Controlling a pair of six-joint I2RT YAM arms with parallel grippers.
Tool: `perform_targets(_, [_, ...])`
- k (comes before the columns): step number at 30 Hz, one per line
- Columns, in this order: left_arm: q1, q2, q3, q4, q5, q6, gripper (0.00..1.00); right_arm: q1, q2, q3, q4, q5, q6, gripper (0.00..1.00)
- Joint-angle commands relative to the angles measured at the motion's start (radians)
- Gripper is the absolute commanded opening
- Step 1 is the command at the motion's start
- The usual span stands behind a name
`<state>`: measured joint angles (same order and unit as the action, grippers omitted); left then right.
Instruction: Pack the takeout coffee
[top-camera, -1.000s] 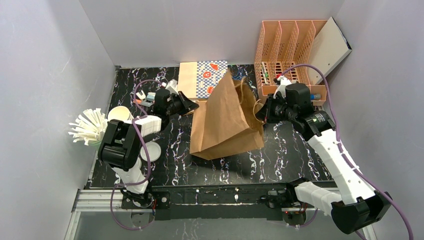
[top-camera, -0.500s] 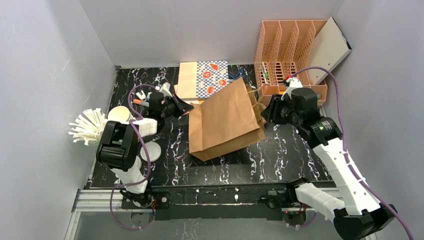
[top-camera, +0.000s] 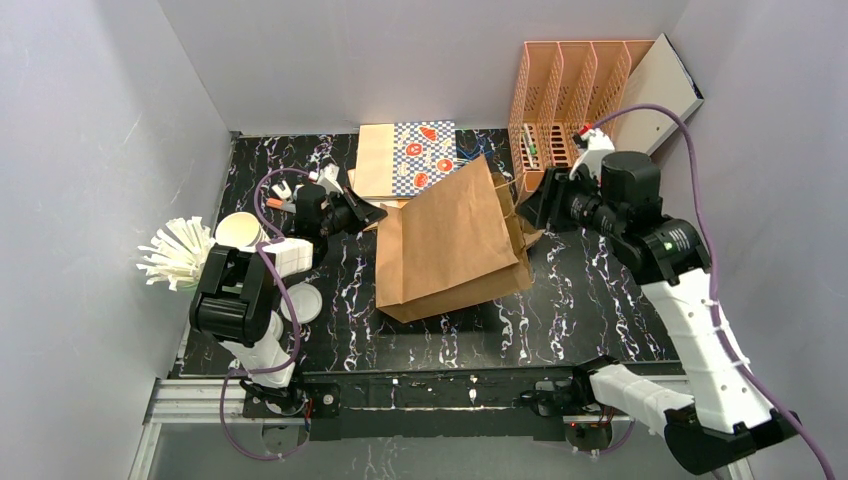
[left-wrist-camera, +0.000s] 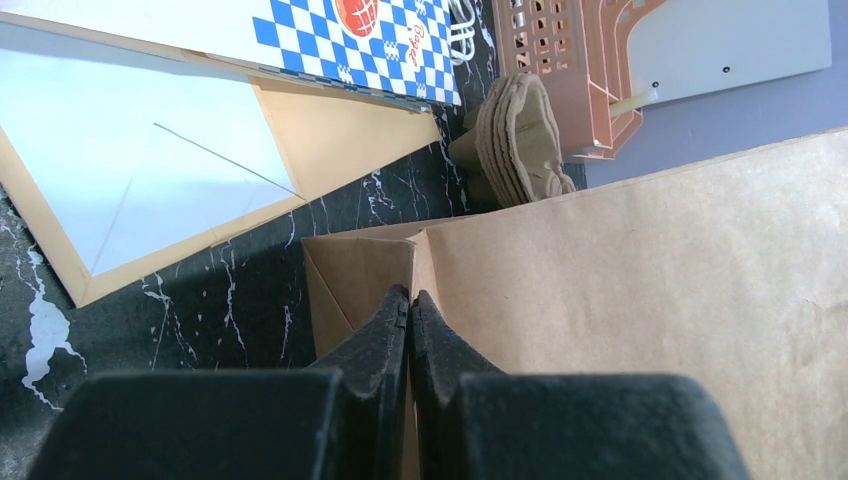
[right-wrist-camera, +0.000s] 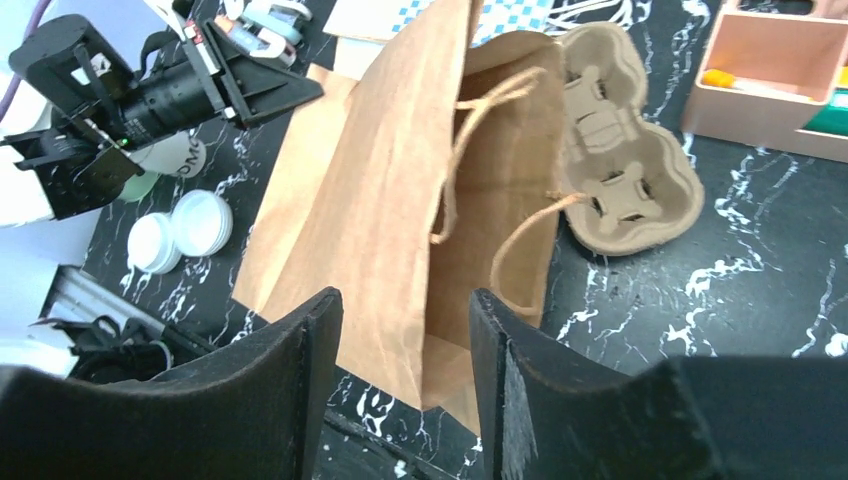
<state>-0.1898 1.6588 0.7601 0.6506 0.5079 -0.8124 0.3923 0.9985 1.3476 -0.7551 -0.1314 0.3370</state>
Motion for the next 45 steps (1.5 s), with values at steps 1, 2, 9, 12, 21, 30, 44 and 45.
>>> perform_targets(1, [0.002, -0.056, -0.015, 0.023, 0.017, 0.001, 0.00, -0.003, 0.105, 0.071, -0.040, -0.097, 0.000, 0.62])
perform_targets(2, [0.001, -0.058, -0.017, 0.023, 0.016, 0.002, 0.00, -0.003, 0.128, 0.079, -0.043, -0.099, 0.007, 0.65])
perform_targets(9, [0.002, -0.060, -0.022, 0.026, 0.018, 0.004, 0.00, -0.003, 0.220, 0.061, 0.019, -0.159, 0.050, 0.76])
perform_targets(12, [0.002, -0.060, -0.022, 0.028, 0.020, 0.002, 0.00, -0.003, 0.242, 0.038, 0.063, -0.221, 0.072, 0.72])
perform_targets(21, [0.001, -0.073, -0.042, 0.074, 0.029, -0.041, 0.00, -0.002, 0.267, 0.035, 0.108, -0.259, 0.115, 0.17])
perform_targets(30, [0.006, -0.081, -0.106, 0.132, -0.004, -0.085, 0.00, -0.004, 0.174, 0.078, 0.080, -0.136, 0.143, 0.01])
perform_targets(44, [0.014, -0.043, -0.166, 0.217, -0.014, -0.123, 0.26, -0.004, 0.143, 0.156, 0.022, -0.125, 0.137, 0.01])
perform_targets(45, [0.014, -0.050, -0.169, 0.223, -0.013, -0.119, 0.32, -0.003, 0.148, 0.161, 0.022, -0.142, 0.134, 0.01])
